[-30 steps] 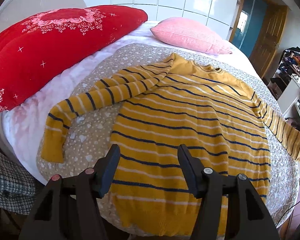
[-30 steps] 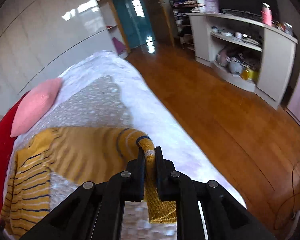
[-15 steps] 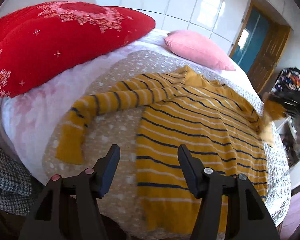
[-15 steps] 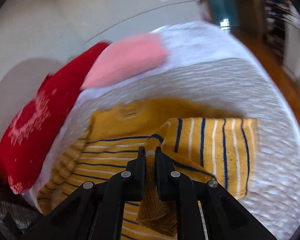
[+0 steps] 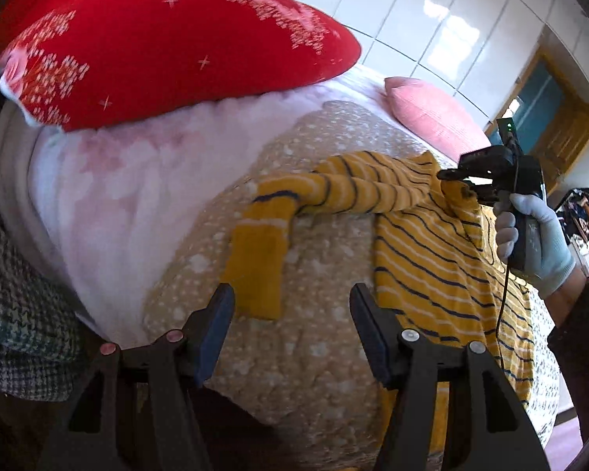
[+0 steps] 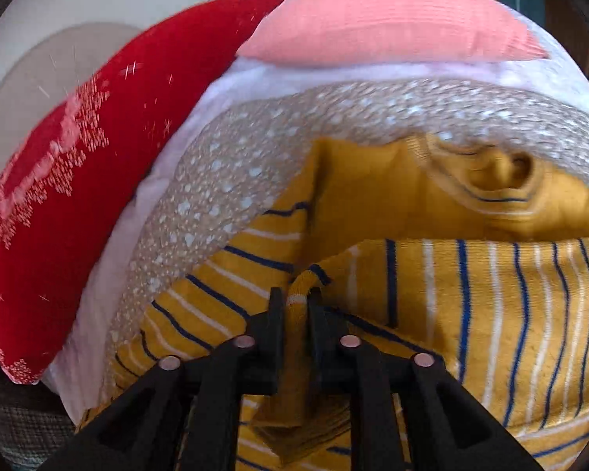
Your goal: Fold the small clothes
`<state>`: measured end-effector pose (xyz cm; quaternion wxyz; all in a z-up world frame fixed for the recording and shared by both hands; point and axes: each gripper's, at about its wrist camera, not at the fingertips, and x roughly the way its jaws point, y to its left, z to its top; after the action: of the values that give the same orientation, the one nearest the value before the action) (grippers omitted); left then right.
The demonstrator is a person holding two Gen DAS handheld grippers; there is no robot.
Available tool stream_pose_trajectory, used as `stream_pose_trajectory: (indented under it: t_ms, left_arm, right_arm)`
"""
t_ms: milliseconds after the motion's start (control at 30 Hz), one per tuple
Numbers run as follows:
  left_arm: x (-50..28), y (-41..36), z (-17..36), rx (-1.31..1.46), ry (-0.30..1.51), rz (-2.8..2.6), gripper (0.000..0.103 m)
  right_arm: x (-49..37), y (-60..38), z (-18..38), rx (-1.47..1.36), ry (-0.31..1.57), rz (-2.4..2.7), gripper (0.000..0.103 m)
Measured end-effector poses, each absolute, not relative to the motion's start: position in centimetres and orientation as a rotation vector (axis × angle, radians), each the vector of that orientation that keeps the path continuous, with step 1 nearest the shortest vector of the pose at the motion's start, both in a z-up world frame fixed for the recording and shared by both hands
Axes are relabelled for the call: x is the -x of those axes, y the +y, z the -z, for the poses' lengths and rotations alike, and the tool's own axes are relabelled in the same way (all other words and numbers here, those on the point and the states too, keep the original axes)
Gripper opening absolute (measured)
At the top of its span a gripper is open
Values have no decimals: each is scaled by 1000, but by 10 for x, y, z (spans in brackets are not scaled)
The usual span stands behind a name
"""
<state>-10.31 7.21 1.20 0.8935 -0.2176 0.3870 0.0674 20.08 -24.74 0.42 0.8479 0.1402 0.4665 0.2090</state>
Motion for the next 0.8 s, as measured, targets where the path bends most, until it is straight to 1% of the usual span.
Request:
stream_pose_trajectory:
  t_ms: [67,167,233,300,333,567,667,800]
  left_arm:
    - [104,75,-10,458,807,-149,60]
    - [106,79,-8,471,808,-159,60]
    - [108,82,-8,479,807,-168,60]
    - [111,85,-9,483,803,-179,60]
    - [112,87,-9,486,800,-188,60]
    - [133,123,-13,519,773,-302,60]
    - [148,146,-15,538,757,-369,60]
    - [168,172,-13,559,746,-448,60]
  right_arm:
    - [-202,-240,-2,-307,1002,-456,45]
    - [-197,-228,-7,-334,1008,-544,46]
    - [-189,-217,-19,-295,979,-573,49]
    - [-174,-207,-32,-232,938,-580,58]
    - [-168,-205,-35,-215,926,-587,60]
    - [-98,-168,-36,-41,920,-744,61]
    - [-58,-133,-38,163,868,-826,61]
    - [6,-87,-37,589,653,-844,62]
